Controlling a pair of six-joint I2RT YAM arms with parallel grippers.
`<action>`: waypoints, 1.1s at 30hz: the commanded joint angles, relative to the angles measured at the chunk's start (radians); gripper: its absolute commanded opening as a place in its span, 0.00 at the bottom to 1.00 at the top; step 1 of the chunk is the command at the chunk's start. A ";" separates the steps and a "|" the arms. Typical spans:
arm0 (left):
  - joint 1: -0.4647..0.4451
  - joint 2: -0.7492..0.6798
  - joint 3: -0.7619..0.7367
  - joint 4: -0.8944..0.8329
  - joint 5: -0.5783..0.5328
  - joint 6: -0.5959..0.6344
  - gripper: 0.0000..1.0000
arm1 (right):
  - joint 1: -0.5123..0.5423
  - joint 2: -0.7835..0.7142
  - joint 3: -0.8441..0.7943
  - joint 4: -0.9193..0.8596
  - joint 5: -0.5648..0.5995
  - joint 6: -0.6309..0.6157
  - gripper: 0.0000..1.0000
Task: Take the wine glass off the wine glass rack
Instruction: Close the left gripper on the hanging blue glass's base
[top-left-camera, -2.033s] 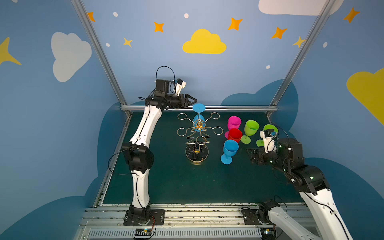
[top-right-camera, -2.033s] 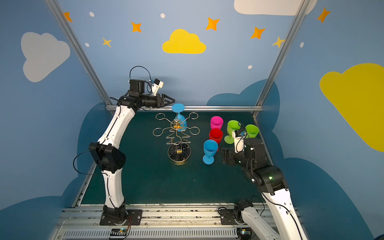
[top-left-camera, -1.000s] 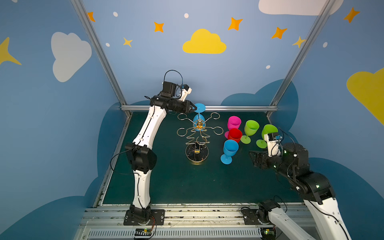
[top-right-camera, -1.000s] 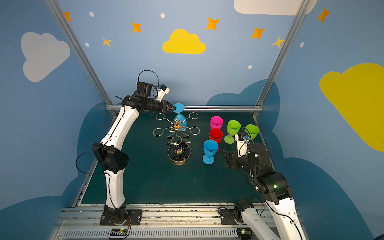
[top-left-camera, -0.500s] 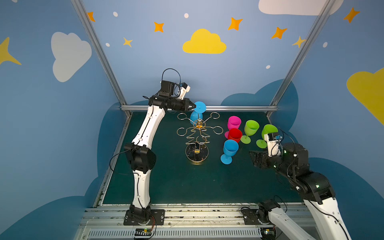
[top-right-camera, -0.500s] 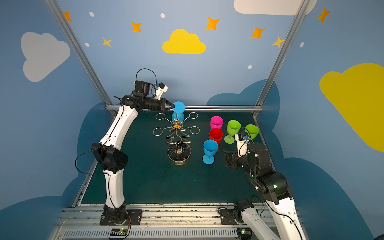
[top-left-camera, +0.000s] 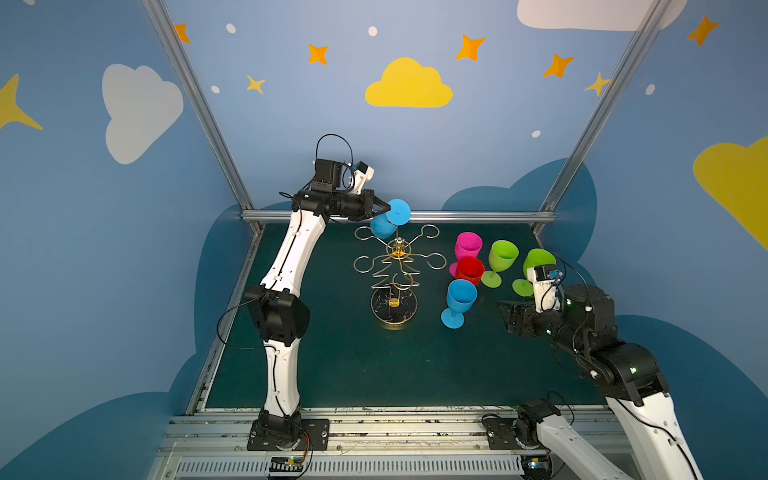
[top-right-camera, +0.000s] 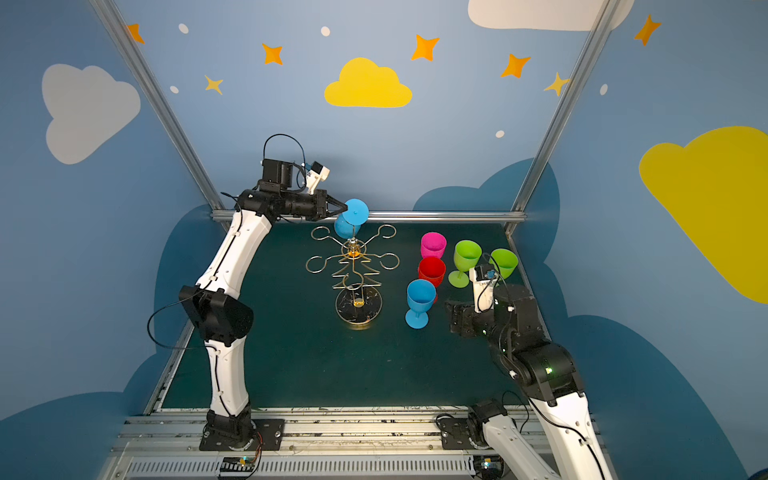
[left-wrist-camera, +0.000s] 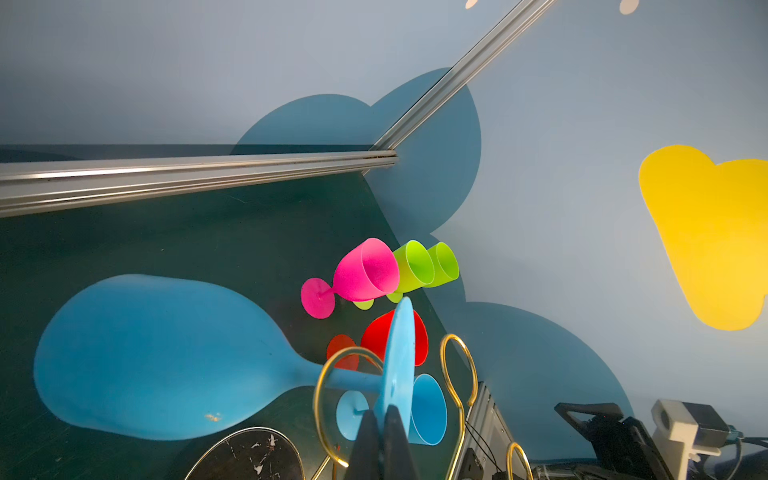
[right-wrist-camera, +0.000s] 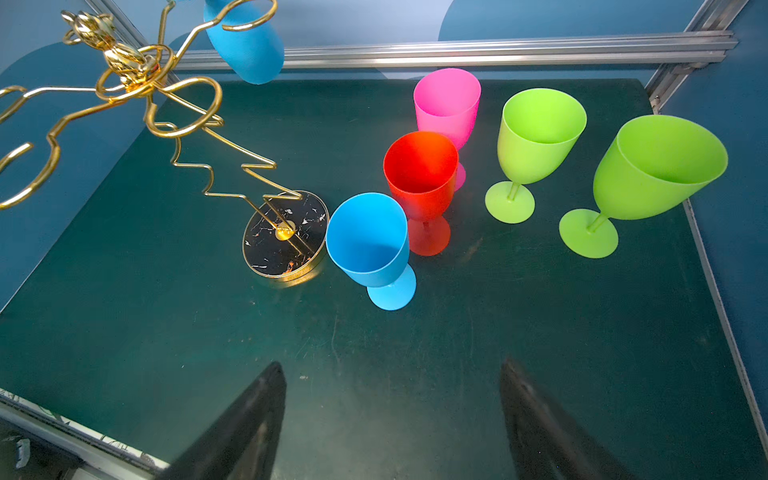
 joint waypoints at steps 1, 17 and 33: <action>0.012 -0.051 -0.023 0.067 0.067 -0.053 0.03 | -0.005 0.003 0.028 -0.003 -0.006 0.000 0.80; 0.016 -0.073 -0.061 0.018 0.139 -0.047 0.03 | -0.004 -0.006 0.031 -0.015 -0.004 0.004 0.80; 0.023 -0.108 -0.110 -0.009 0.158 -0.032 0.03 | -0.004 -0.035 0.026 -0.032 -0.003 0.011 0.80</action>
